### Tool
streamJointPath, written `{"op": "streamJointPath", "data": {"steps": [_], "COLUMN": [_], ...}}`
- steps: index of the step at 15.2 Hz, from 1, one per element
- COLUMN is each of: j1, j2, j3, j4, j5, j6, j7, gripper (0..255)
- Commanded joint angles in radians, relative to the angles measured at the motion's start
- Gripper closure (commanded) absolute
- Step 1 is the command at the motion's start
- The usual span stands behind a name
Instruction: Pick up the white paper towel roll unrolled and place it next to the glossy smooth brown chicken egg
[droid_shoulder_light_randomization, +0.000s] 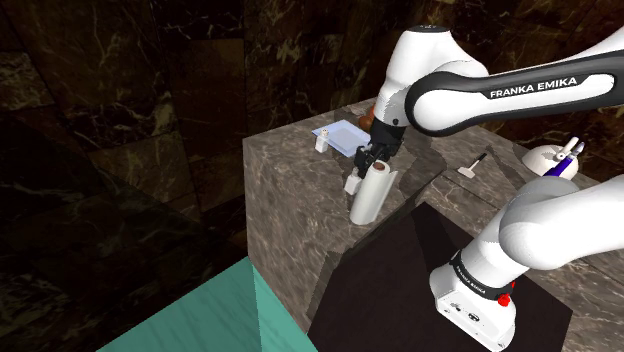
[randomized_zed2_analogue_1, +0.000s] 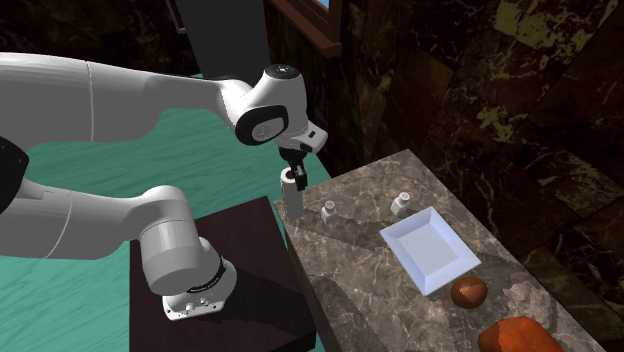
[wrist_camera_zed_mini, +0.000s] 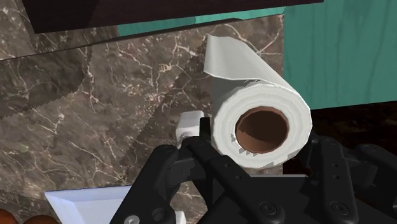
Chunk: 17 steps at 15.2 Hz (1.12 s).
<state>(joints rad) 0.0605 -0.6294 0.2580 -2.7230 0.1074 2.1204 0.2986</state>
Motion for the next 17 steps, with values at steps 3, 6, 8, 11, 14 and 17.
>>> {"op": "streamJointPath", "data": {"steps": [3, 6, 8, 11, 14, 17], "j1": [0.0, 0.0, 0.0, -0.001, -0.001, -0.002], "j2": [0.001, 0.001, 0.001, -0.018, -0.034, -0.047], "j3": [0.0, 0.001, 0.0, -0.006, -0.012, -0.018], "j4": [-0.001, -0.001, -0.001, 0.028, 0.059, 0.092], "j5": [0.0, 0.0, 0.0, -0.003, -0.006, -0.009], "j6": [0.0, 0.0, 0.0, -0.048, -0.095, -0.14], "j7": [0.0, 0.001, 0.0, -0.003, -0.005, -0.007], "gripper": [255, 255, 255, 255, 255, 255]}}
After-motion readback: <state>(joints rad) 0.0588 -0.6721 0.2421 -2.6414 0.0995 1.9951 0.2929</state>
